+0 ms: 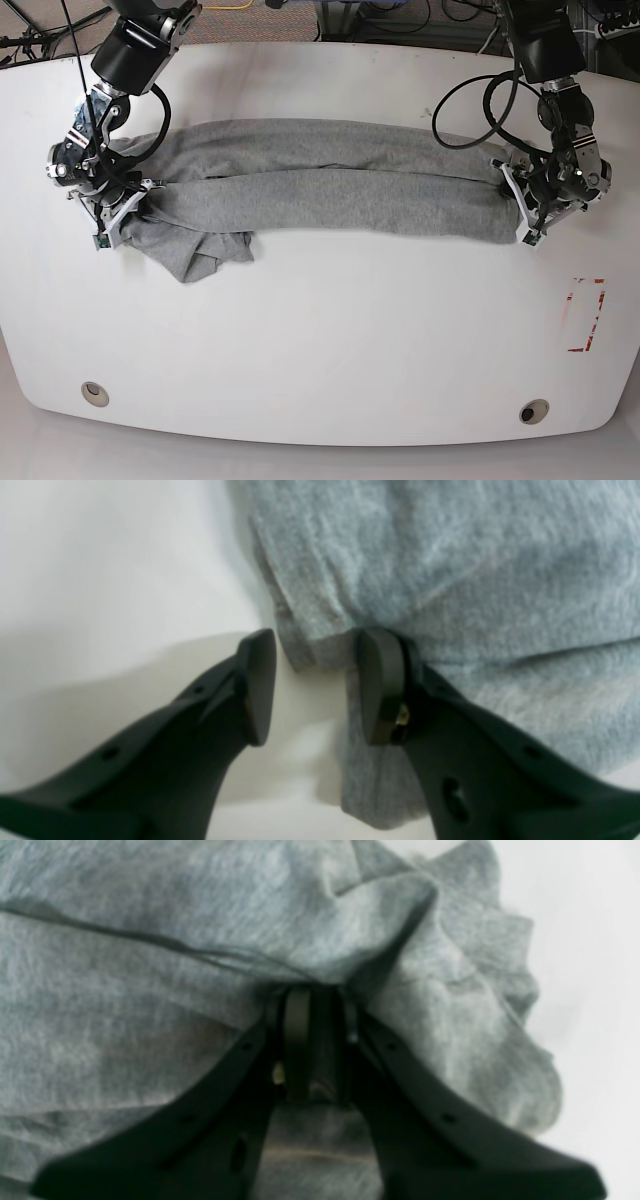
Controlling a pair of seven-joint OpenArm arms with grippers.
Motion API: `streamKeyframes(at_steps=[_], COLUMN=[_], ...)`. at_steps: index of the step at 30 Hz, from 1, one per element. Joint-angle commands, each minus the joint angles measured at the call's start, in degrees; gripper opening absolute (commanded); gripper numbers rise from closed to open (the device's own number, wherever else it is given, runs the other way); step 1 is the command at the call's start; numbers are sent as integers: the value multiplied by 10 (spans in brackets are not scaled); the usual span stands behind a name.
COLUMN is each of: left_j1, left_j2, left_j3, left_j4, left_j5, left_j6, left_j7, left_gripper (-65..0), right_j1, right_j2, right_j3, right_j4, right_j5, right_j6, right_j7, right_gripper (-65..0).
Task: Fold the T-shirt properly
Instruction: 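Move the right gripper to the shirt's end and grasp the fabric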
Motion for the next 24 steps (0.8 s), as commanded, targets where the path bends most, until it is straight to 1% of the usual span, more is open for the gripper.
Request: streamKeyframes(at_steps=[1,3,5,6,8,10,11,12,15,17,20,24], left_j1=[-5,-5,-5,-5,-5,-5,-5,-5,-5,-5,-5,-4], left_j2=[-2,-9,-17,-18,-19,-19,-19,-19,-19,-20,-21,-21], left_j3=[2,3,3,3,3,3,3,3,3,3,3,3], left_j4=[-2,-2,-3,-3,-2,-2,-2,-2,-2,-2,-2,-1], left_j5=[16,16,16,16,16,16,16,16,16,16,16,16], left_j6=[-1,-1,-1,-1,-1,-1,-1,-1,-1,-1,-1,-1], left_j7=[19,19,19,19,19,19,19,19,19,19,19,19], left_gripper=[-389,-389,-389,-389,-389,-389,-389,-389,-389,-389,-389,-389], right_j1=[17,20,21,23,25,34,42,52,63,70,95,121], right_j2=[19,22,22,22,22,22,22,22,21,18,4,6], right_j3=[2,3,3,3,3,2,2,2,1,-4,-32,-77], right_j4=[31,58,83,90,101,102,102,102,100,100,92,45], right_j5=[-6,-6,-6,-6,-6,-6,-6,-7,-6,-5,-8,-8], right_j6=[0,0,0,0,0,0,0,0,0,0,0,0], right_j7=[-41,-55,-66,-69,-71,-71,-71,-71,-71,-70,-70,-65], right_gripper=[-561,-556,-523,-496,-428,-342,-314,-257,-165,-124,-103,-105])
